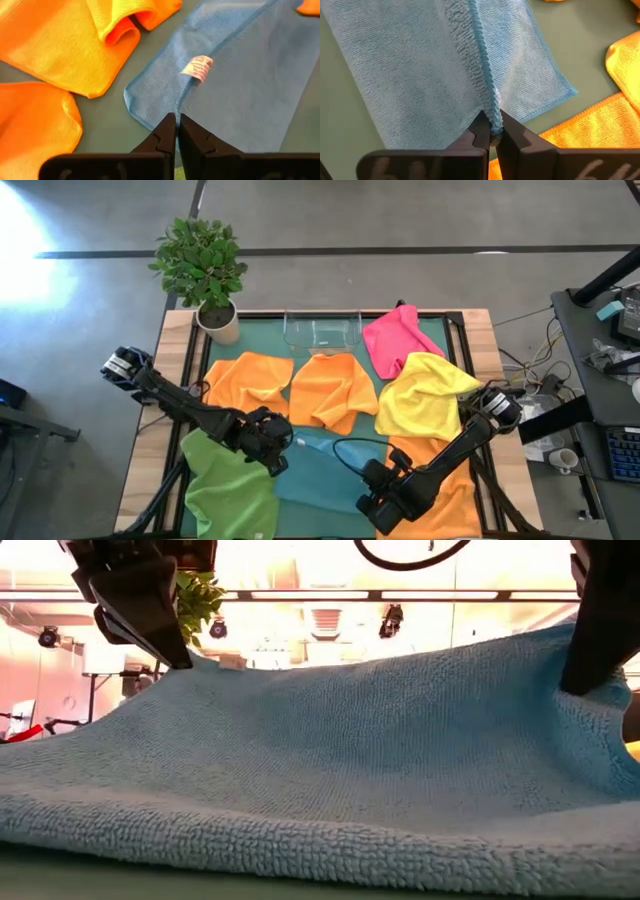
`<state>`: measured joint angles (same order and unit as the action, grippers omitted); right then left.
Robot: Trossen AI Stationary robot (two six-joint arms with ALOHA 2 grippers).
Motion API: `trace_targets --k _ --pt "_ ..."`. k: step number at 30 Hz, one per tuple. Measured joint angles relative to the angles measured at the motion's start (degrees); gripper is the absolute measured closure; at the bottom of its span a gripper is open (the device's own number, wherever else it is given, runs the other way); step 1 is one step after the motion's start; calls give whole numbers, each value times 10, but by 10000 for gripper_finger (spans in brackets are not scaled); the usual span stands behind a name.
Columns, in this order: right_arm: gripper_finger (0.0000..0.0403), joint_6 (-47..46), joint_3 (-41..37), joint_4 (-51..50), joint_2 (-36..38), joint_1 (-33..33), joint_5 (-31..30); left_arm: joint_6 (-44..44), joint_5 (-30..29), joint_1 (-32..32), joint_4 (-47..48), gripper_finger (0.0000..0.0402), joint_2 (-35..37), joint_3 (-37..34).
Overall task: Fold microfiber towels
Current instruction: Fold the blue microfiber towel
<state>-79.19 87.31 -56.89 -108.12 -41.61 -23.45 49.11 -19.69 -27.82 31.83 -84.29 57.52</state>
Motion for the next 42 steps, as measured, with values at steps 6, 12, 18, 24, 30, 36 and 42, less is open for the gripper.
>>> trace_targets --k 6,12,18,24,30,36,42 --pt "394 -5 0 -1 0 0 1 -5 0 1 -3 383 0 1" --pt "394 -13 0 -16 0 1 12 -5 -6 1 -4 321 0 1" --pt "394 -16 0 -47 0 7 12 -5 -6 1 -4 269 0 1" --pt "394 15 0 -46 0 18 15 -50 -1 4 -12 260 0 1" --pt "394 25 0 -44 0 21 25 -126 52 25 -71 260 0 -21" --pt "394 27 2 -41 0 20 27 -207 105 60 -176 260 0 -76" --pt "394 28 2 -41 0 20 26 -208 111 92 -216 260 0 -110"
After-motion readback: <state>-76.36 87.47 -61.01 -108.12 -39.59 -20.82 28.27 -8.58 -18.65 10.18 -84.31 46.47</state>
